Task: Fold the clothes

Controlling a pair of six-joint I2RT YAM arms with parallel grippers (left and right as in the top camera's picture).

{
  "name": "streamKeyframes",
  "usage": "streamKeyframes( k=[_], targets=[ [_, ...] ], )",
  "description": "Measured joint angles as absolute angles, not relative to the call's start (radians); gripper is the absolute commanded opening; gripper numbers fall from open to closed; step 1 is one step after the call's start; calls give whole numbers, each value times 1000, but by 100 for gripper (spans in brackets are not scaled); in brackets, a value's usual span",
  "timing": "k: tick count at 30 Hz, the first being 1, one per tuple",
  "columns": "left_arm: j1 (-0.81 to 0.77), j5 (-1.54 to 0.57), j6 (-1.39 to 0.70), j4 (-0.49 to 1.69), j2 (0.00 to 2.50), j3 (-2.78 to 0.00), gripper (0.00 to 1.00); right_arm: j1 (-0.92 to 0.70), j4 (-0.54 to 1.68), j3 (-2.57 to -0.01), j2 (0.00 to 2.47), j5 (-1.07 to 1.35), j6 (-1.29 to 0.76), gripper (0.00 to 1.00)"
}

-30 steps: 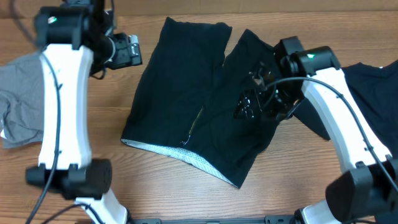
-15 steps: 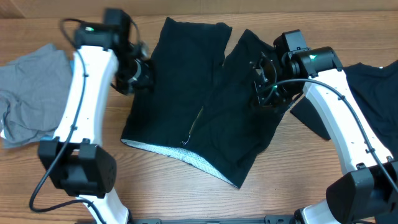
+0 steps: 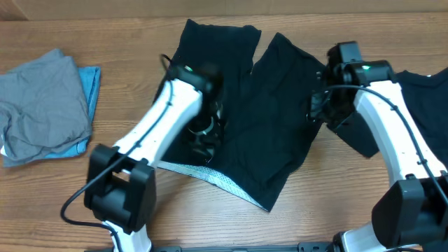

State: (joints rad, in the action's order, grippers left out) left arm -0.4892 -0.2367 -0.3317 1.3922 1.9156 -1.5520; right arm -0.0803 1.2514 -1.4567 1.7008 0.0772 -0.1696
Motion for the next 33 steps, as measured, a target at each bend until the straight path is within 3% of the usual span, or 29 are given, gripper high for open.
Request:
streamKeyframes(
  k=[3, 9, 14, 18, 33],
  targets=[
    [-550, -153, -364, 1315, 1916, -1491, 23, -49, 1237, -1456, 1701, 74, -179, 77],
    [-632, 46, -373, 1319, 1916, -1459, 28, 17, 1197, -1446, 1701, 74, -184, 86],
    [-640, 133, -323, 1311, 1916, -1430, 30, 75, 1168, -1403, 1701, 74, -199, 88],
    [-640, 154, -305, 1252, 1915, -1371, 24, 77, 1160, -1387, 1701, 80, -206, 88],
    [-640, 97, -318, 1161, 1916, -1321, 22, 77, 1151, -1387, 1701, 97, -210, 92]
  ],
)
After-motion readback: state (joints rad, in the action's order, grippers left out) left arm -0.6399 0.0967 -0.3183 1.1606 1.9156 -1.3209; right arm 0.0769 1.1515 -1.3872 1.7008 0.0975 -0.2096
